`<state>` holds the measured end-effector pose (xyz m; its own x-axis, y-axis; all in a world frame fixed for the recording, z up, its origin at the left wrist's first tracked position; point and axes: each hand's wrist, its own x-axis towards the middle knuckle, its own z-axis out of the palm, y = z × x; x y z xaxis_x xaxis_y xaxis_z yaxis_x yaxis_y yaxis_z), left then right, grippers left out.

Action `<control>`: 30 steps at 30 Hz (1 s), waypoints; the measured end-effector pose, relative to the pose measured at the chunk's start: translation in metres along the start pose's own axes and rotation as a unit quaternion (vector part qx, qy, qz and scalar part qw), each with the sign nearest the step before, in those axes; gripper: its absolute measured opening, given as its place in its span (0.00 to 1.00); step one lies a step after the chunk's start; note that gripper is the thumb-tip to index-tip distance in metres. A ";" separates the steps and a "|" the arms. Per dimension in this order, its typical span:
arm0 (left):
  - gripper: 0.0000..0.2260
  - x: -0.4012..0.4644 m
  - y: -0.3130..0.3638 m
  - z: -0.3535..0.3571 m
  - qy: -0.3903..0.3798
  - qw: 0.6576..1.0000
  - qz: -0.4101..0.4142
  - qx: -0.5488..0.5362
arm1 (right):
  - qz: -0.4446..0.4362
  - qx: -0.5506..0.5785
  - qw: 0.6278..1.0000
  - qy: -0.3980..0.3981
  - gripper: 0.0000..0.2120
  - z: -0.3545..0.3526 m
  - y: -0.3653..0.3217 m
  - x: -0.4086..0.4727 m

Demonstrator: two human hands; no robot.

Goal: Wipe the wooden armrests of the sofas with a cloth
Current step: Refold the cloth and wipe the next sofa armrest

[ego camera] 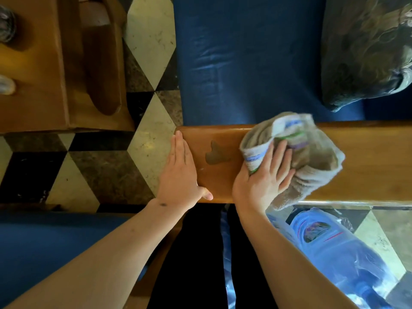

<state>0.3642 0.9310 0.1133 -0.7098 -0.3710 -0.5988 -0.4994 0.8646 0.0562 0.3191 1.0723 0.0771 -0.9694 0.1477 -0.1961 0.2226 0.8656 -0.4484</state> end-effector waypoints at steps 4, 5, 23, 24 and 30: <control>0.75 0.000 -0.003 0.000 -0.001 1.000 0.005 -0.012 | -0.144 0.022 0.987 -0.063 0.32 0.000 -0.002 0.000; 0.75 0.000 -0.003 -0.001 -0.002 1.000 0.005 -0.013 | -0.165 0.039 0.983 -0.068 0.31 -0.002 -0.005 0.004; 0.74 -0.001 -0.002 -0.004 -0.005 1.000 0.018 0.019 | -0.030 0.157 0.932 -0.325 0.13 -0.031 -0.060 0.102; 0.74 -0.001 -0.002 -0.003 -0.003 1.000 0.017 0.020 | -0.039 0.154 0.928 -0.338 0.13 -0.031 -0.059 0.102; 0.74 -0.001 -0.002 -0.003 -0.007 1.000 0.022 0.013 | -0.092 0.125 0.915 -0.372 0.11 -0.025 -0.058 0.105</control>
<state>0.3645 0.9286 0.1159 -0.7235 -0.3283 -0.6073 -0.4552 0.8882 0.0621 0.2020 1.0493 0.1044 -0.6743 -0.4365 -0.5957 0.1700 0.6933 -0.7004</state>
